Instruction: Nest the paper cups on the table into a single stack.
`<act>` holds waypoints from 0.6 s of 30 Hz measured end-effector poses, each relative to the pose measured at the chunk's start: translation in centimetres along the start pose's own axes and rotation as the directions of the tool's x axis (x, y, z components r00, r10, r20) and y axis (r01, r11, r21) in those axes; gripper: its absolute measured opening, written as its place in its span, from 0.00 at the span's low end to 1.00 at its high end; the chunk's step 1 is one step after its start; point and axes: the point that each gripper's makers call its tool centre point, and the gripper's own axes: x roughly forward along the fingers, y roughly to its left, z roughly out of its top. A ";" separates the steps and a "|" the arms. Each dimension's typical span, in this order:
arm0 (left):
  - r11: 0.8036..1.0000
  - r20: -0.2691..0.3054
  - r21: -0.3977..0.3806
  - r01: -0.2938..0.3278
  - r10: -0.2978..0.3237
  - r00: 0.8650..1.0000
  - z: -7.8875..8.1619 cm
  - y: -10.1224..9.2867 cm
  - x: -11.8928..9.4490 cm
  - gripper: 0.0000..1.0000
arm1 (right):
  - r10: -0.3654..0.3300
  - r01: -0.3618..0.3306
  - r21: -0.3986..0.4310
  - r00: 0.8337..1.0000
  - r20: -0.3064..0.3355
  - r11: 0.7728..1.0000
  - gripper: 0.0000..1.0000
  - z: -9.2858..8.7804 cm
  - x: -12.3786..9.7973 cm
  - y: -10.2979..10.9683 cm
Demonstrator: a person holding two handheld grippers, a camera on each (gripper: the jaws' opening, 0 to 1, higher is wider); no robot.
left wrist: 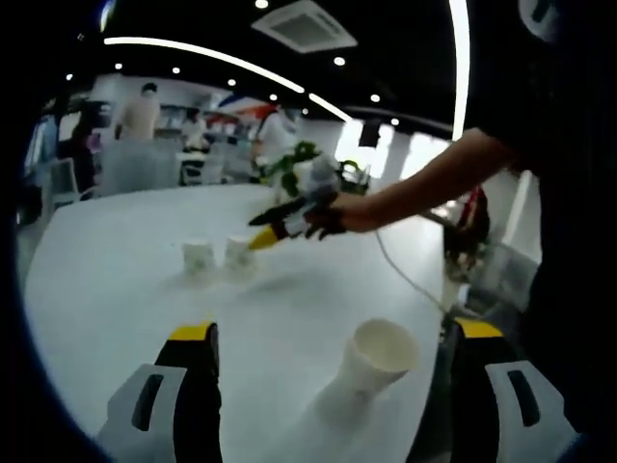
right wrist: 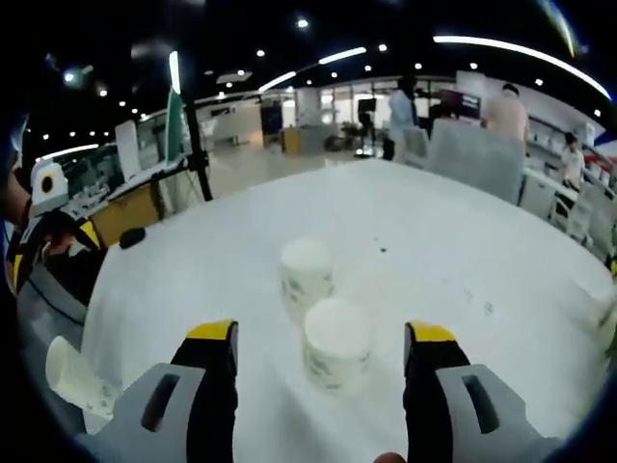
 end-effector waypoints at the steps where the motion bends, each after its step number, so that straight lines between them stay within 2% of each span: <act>1: 1.000 0.000 0.000 0.000 0.000 1.000 0.0 0.0 0.0 1.00 | 0.004 -0.004 -0.001 1.000 -0.006 1.000 0.65 -0.1 0.3 0.0; 11: 1.000 0.007 -0.013 -0.007 0.007 1.000 -0.2 0.2 -0.3 1.00 | 0.030 -0.030 0.004 0.999 -0.039 1.000 0.51 -0.4 1.4 1.0; 15: 1.000 0.017 -0.011 -0.016 0.017 1.000 0.1 0.6 -0.4 1.00 | 0.033 -0.036 -0.027 0.996 -0.082 0.999 0.35 -1.0 1.6 0.6; 18: 1.000 0.021 -0.009 -0.011 0.011 1.000 0.2 0.4 -0.3 1.00 | 0.037 -0.038 -0.007 0.997 -0.071 0.999 0.35 -1.0 1.5 0.6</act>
